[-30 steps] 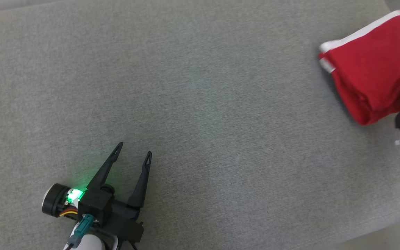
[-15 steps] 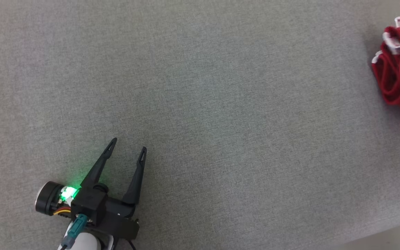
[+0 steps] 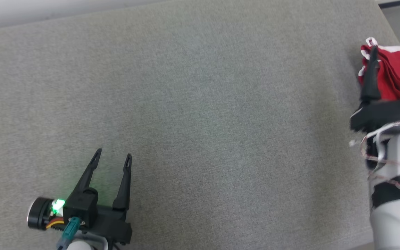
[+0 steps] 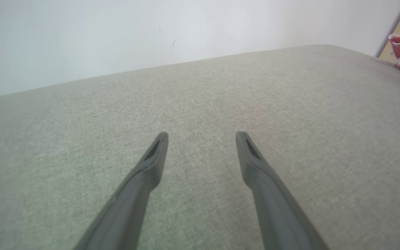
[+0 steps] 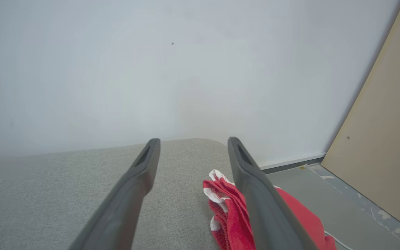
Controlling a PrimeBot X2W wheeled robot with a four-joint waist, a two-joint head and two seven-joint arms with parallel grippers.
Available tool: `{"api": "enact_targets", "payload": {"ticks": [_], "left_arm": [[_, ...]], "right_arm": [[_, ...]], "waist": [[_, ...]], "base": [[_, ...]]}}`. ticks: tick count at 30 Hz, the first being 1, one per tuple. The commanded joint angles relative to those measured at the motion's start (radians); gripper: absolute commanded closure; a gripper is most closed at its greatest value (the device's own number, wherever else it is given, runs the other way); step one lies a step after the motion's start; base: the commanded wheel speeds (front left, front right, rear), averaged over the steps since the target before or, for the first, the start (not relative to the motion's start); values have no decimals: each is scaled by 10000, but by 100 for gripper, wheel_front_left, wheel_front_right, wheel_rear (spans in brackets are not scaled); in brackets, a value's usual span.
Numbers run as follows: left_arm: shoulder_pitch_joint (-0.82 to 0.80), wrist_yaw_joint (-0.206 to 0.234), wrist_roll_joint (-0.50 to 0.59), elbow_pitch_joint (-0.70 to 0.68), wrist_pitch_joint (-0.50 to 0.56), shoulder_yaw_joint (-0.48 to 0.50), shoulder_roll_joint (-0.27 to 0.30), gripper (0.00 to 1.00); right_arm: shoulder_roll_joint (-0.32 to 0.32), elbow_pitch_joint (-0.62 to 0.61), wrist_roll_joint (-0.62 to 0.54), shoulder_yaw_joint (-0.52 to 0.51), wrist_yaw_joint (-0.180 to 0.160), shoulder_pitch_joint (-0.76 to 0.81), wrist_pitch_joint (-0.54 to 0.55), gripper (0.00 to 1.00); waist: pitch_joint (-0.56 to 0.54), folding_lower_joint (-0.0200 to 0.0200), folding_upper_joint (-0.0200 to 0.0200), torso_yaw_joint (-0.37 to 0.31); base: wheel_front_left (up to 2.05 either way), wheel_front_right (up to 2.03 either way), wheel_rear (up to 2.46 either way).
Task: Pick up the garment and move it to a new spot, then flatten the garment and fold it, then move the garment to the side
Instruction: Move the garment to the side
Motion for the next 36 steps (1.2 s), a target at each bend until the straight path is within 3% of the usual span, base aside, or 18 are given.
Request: {"api": "enact_targets", "payload": {"ticks": [1, 5, 12, 36], "left_arm": [[201, 45, -3, 26, -28, 78, -64, 0], [443, 158, -22, 48, -28, 323, -193, 0], [824, 275, -115, 207, -30, 708, -421, 0], [2218, 262, -300, 554, -30, 1861, -720, 0]], "right_arm": [[61, -200, 245, 176, 10, 341, -1, 0], [320, -592, 932, 789, 10, 1160, -1, 0], [607, -833, 975, 1693, 10, 2556, -1, 0], [1228, -1187, 861, 2864, 10, 4707, -1, 0]], "waist": [[-298, 0, 0, 214], [-621, 0, 0, 525], [-1158, 0, 0, 1112], [-3191, 0, 0, 2086]], "base": [[0, 0, 0], [0, 0, 0], [0, 0, 0], [0, 0, 0]]}}
